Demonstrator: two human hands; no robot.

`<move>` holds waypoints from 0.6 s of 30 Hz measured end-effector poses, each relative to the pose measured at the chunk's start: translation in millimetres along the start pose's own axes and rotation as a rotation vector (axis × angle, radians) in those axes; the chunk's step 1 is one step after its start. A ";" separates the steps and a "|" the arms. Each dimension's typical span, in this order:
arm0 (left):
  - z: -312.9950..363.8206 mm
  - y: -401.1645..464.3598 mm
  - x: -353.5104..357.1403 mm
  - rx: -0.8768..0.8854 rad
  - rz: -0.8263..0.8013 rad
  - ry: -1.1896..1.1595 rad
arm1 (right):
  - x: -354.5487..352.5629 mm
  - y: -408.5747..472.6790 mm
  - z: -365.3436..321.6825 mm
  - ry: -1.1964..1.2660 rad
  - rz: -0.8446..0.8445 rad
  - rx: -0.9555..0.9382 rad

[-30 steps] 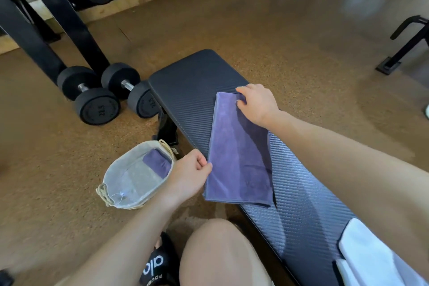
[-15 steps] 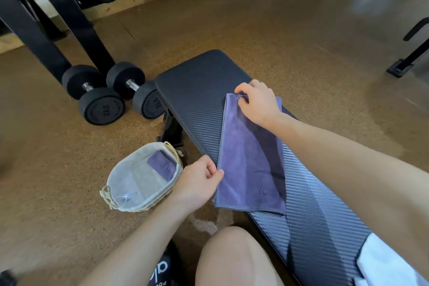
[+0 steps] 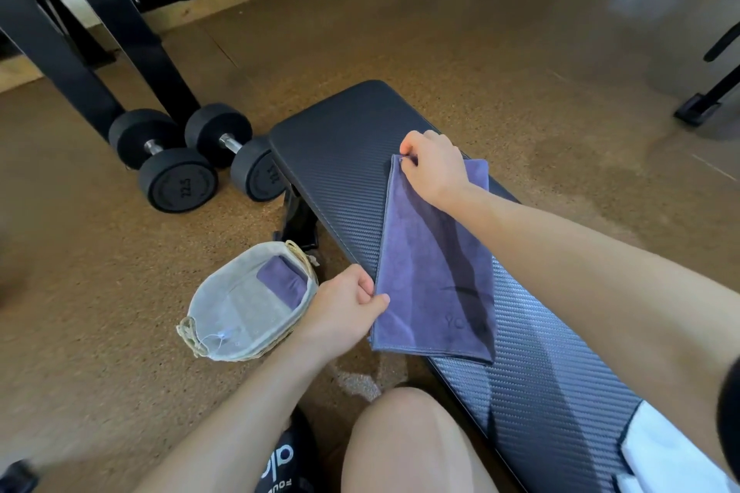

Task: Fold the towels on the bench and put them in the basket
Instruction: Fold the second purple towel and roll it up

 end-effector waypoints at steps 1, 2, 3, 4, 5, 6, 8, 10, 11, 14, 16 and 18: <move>-0.1 -0.1 -0.1 -0.003 -0.005 -0.001 | -1.3 -2.6 0.0 0.002 0.022 -0.006; -0.8 0.1 0.1 -0.009 -0.003 0.004 | -3.7 -7.3 1.3 -0.001 0.064 -0.023; -0.5 -0.1 0.1 -0.019 0.000 0.001 | -8.5 -15.3 3.2 -0.004 0.114 -0.055; 0.0 -1.1 0.5 -0.031 0.003 -0.017 | -15.0 -27.6 6.3 0.003 0.152 -0.103; 1.9 -3.2 0.1 -0.035 0.007 -0.039 | -22.7 -44.1 10.1 0.021 0.167 -0.168; 3.7 -5.6 -0.9 -0.022 0.003 -0.042 | -31.1 -63.9 14.3 0.047 0.154 -0.243; 7.5 -13.7 -1.8 0.032 -0.042 -0.019 | -48.7 -111.2 23.9 0.066 0.065 -0.381; 9.9 -23.6 -1.0 0.081 -0.119 -0.031 | -62.7 -158.9 34.4 0.027 -0.063 -0.472; 10.7 -28.7 -0.2 0.107 -0.144 -0.026 | -68.2 -181.4 38.7 0.005 -0.134 -0.490; 11.8 -39.9 3.0 0.207 -0.163 0.055 | -73.2 -231.3 51.0 -0.091 -0.304 -0.502; 15.4 -45.5 3.0 0.259 -0.149 0.129 | -71.4 -246.9 57.2 -0.123 -0.355 -0.487; 17.7 -47.8 3.3 0.324 -0.101 0.205 | -70.1 -251.9 58.8 -0.099 -0.351 -0.449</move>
Point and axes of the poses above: each hand's wrist, its own y-axis towards the middle knuckle, its own x-axis out of the palm, z = x × y, the point moved 1 cm from there along y, towards the middle knuckle, and after that the axes turned 5 degrees about x, right-handed, at the moved point
